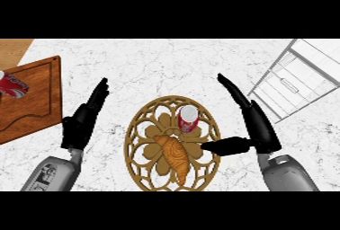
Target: Pick the croissant from the placemat and place it in the tiered shelf
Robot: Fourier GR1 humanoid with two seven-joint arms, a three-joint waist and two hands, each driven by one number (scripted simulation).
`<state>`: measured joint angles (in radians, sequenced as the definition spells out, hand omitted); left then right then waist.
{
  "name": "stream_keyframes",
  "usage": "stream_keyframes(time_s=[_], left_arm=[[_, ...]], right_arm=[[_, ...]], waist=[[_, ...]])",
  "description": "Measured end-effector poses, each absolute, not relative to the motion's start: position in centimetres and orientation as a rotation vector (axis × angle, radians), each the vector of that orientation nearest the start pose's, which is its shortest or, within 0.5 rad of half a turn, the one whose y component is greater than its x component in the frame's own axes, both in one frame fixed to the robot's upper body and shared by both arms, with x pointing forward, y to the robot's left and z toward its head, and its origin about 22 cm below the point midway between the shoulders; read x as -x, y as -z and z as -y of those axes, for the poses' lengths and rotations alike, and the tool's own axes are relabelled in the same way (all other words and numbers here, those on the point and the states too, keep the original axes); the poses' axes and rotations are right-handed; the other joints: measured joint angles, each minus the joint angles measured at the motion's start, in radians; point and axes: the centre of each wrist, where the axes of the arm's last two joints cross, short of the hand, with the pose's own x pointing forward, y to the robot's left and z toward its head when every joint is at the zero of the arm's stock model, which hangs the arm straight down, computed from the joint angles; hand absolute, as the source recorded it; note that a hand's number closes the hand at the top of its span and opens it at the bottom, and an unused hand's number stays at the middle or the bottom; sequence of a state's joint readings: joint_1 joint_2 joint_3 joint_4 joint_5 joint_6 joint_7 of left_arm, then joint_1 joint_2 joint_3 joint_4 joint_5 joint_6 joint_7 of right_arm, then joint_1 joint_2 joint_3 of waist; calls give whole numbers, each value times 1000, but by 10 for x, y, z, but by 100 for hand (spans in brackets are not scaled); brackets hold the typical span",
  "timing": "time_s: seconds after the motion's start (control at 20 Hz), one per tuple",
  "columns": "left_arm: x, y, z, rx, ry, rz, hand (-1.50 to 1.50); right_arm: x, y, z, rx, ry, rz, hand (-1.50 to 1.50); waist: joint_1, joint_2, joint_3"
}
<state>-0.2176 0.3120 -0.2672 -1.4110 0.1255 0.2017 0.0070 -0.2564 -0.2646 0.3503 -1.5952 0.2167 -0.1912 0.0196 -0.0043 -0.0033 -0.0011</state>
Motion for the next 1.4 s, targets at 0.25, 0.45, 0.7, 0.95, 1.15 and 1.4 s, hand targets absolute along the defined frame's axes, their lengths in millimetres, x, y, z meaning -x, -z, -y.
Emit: stream_keyframes(time_s=[0.25, 0.45, 0.7, 0.95, 1.15, 1.4], left_arm=[[-282, -13, -222, -115, 258, 1574, 0], [-286, -15, -225, -115, 255, 1577, 0], [-284, -13, -222, -115, 260, 1571, 0], [-284, -12, -228, -118, 257, 1570, 0], [-286, -10, -228, -121, 259, 1570, 0], [-286, -18, -228, -110, 254, 1574, 0]], right_arm=[[-265, -101, 153, 261, -747, 1740, -150], [-258, -129, 130, 324, -927, 1637, -150], [-242, -153, 105, 442, -1181, 1465, -150], [-227, -172, 80, 539, -1312, 1376, -150], [-213, -175, 62, 528, -1342, 1386, -150], [-201, -167, 48, 543, -1347, 1391, -150]], waist=[[-1, -1, 0], [2, -2, -1], [3, -4, -2], [4, -2, -1], [3, -1, 0], [5, 0, 0]])
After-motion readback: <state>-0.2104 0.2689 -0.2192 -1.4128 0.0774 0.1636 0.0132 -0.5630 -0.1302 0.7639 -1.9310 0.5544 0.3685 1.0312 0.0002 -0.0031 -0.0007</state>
